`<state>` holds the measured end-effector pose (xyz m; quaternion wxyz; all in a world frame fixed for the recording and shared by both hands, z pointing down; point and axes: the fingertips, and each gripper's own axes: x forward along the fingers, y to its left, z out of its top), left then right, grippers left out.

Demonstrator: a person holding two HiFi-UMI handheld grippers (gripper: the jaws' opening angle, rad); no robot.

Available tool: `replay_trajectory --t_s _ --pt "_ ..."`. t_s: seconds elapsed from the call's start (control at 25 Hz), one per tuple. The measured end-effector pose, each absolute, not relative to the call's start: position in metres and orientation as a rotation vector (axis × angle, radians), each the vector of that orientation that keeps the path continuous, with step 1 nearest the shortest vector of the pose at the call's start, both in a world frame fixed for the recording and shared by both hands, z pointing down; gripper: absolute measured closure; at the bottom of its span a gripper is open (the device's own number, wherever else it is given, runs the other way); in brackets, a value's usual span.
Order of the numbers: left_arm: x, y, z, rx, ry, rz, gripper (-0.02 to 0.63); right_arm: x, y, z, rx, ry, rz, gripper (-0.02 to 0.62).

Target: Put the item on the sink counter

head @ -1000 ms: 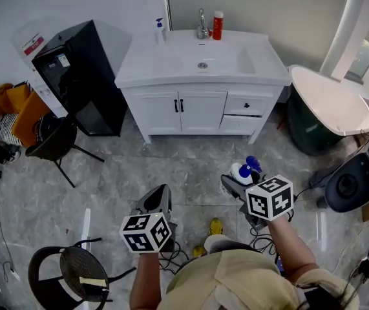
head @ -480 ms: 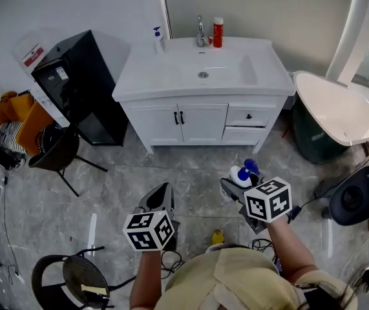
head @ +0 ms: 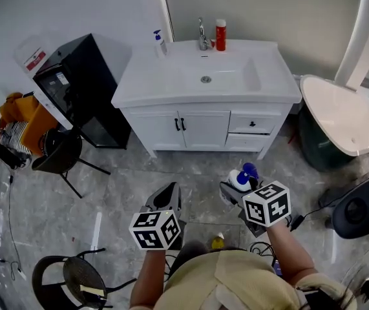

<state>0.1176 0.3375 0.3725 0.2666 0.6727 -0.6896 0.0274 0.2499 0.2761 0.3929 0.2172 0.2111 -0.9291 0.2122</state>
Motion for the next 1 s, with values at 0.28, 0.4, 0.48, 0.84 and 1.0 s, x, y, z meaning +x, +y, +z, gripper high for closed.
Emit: replay_trajectory --t_s 0.28,0.4,0.48,0.84,1.0 --pt "0.103 0.313 0.378 1.794 -1.876 0.085 0.566 0.242 0.255 0.394 0.587 -2.576 0.594 0.385" --pt "0.095 0.297 0.380 1.803 -1.869 0.101 0.566 0.235 0.244 0.394 0.591 -2.573 0.589 0.385" --pt "0.090 0.284 0.381 1.816 -1.857 0.109 0.566 0.229 0.234 0.393 0.604 -2.570 0.584 0.385" --pt "0.037 0.241 0.382 1.828 -1.823 0.113 0.566 0.184 0.197 0.394 0.646 -2.543 0.596 0.385" --pt "0.014 0.222 0.383 1.845 -1.798 0.117 0.566 0.160 0.182 0.394 0.671 -2.533 0.599 0.385"
